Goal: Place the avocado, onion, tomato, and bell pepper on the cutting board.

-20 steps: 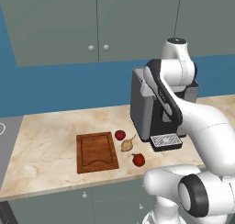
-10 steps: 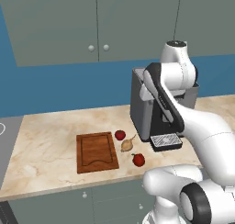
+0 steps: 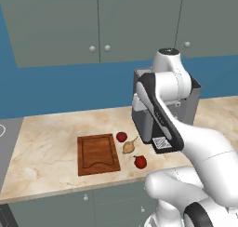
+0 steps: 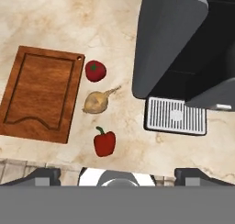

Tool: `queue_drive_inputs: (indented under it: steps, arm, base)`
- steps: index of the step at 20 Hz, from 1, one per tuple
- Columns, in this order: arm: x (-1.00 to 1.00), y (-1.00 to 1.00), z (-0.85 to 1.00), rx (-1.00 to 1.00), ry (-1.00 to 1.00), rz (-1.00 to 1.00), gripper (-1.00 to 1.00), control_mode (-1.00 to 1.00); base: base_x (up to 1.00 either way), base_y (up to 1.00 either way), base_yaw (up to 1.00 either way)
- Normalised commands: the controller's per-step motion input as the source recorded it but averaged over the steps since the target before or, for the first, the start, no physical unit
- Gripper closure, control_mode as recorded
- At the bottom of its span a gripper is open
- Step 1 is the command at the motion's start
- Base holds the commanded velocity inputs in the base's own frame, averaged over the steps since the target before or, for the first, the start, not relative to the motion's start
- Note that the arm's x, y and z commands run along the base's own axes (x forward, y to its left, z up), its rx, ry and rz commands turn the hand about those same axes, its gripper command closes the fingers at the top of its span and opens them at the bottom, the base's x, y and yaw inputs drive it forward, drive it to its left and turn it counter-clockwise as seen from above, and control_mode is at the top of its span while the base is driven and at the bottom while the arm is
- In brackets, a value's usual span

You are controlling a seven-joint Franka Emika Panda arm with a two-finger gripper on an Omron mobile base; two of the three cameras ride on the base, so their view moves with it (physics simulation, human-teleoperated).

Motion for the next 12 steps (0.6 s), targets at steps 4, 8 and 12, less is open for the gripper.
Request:
queue_drive_inputs:
  steps: [4, 8, 12]
  arm:
    - [-0.54, 0.18, -0.15, 0.00, 0.00, 0.01, -1.00, -1.00]
    - [-0.14, 0.16, -0.13, 0.00, 0.00, 0.01, -1.00, -1.00]
    - [0.00, 0.03, -0.21, 0.00, 0.00, 0.02, -1.00, -1.00]
  base:
    - [0.00, 0.00, 0.00]
    - [0.00, 0.00, 0.00]
    - [0.00, 0.00, 0.00]
